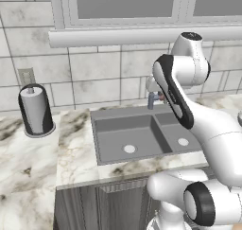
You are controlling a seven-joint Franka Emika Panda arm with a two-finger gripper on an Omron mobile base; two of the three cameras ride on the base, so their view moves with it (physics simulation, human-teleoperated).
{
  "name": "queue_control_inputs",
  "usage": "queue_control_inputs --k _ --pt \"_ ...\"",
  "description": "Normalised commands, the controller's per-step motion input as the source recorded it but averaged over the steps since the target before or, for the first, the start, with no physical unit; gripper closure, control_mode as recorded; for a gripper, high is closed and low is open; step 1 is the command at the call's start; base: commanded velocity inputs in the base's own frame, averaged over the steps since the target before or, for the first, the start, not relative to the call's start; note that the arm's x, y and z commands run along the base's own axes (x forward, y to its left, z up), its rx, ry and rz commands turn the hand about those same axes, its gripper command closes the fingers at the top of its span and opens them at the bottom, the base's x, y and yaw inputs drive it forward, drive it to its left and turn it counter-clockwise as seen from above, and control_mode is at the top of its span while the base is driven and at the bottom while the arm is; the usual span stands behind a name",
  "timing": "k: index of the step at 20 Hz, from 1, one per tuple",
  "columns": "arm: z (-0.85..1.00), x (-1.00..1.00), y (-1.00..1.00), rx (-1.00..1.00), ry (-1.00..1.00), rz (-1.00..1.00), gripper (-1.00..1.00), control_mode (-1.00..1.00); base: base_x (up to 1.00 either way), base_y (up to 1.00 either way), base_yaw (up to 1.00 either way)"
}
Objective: Rinse each bowl for a few seconds and place them down in the sink or on the counter.
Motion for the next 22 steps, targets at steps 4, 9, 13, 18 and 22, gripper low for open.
queue_control_inputs --k 4,9,13,18,22 --pt "0.00 -0.05 -0.12 0.01 -0.05 0.00 -1.00 -1.00 0.00 0.00 0.00" --pt "-0.02 -0.21 -0.17 0.00 -0.17 0.02 -1.00 -1.00 0.00 0.00 0.00" --pt "-0.03 -0.24 -0.11 0.00 -0.19 0.04 -1.00 -1.00 0.00 0.00 0.00" --pt "-0.03 -0.28 -0.12 -0.01 -0.17 0.05 -1.00 -1.00 0.00 0.00 0.00" --pt "0.06 -0.32 -0.19 0.01 -0.11 0.06 -1.00 -1.00 0.00 0.00 0.00"
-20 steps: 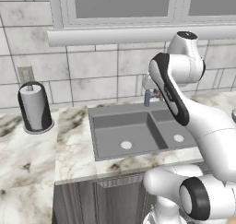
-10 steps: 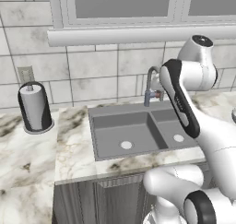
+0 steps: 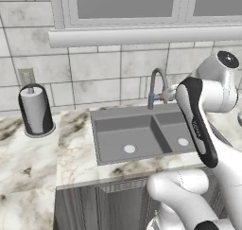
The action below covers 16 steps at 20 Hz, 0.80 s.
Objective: Rinse each bowl for a few seconds and place them down in the sink or on the counter.
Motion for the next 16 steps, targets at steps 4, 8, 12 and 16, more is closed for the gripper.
queue_control_inputs --k 4,8,12,16 --pt "0.09 -0.25 -0.25 0.04 -0.06 0.02 -1.00 -1.00 0.00 0.00 0.00" --pt "0.08 -0.25 -0.27 0.03 -0.06 0.00 -1.00 -1.00 0.00 0.00 0.00" --pt "0.06 -0.23 -0.31 0.02 -0.07 0.00 -1.00 -1.00 0.00 0.00 0.00" --pt "0.01 -0.17 -0.36 0.02 -0.06 0.01 -1.00 -1.00 0.00 0.00 0.00"
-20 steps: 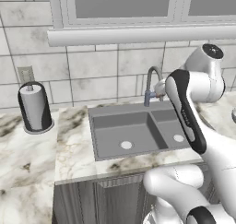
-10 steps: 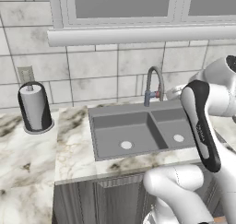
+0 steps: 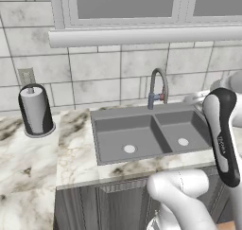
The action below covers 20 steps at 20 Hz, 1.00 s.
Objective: Rinse each bowl for a few seconds and place them down in the sink or on the counter.
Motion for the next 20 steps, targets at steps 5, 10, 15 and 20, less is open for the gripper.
queue_control_inputs --k 5,10,15,20 --pt "0.00 -0.16 -0.36 0.01 -0.07 0.01 -1.00 -1.00 0.00 0.00 0.00" --pt "-0.03 -0.06 -0.31 0.00 -0.10 0.03 -1.00 -1.00 0.00 0.00 0.00" --pt "-0.08 0.02 -0.25 0.00 -0.13 0.07 -1.00 -1.00 0.00 0.00 0.00" --pt "-0.16 0.03 -0.26 0.00 -0.14 0.08 -1.00 -1.00 0.00 0.00 0.00"
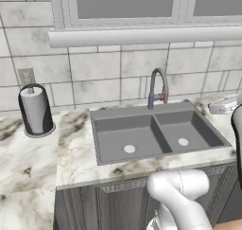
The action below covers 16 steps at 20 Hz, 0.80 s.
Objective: Rinse each bowl for a few seconds and place them down in the sink or on the counter.
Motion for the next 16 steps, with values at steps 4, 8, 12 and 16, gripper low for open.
queue_control_inputs --k 4,8,12,16 --pt "-0.24 0.15 -0.18 0.00 -0.16 0.09 -1.00 -1.00 0.00 0.00 0.00" --pt "-0.26 0.24 -0.09 0.00 -0.18 0.08 -1.00 -1.00 0.00 0.00 0.00" --pt "-0.27 0.29 -0.05 0.00 -0.17 0.06 -1.00 -1.00 0.00 0.00 0.00" --pt "-0.23 0.41 0.00 0.00 -0.13 0.03 -1.00 -1.00 0.00 0.00 0.00"
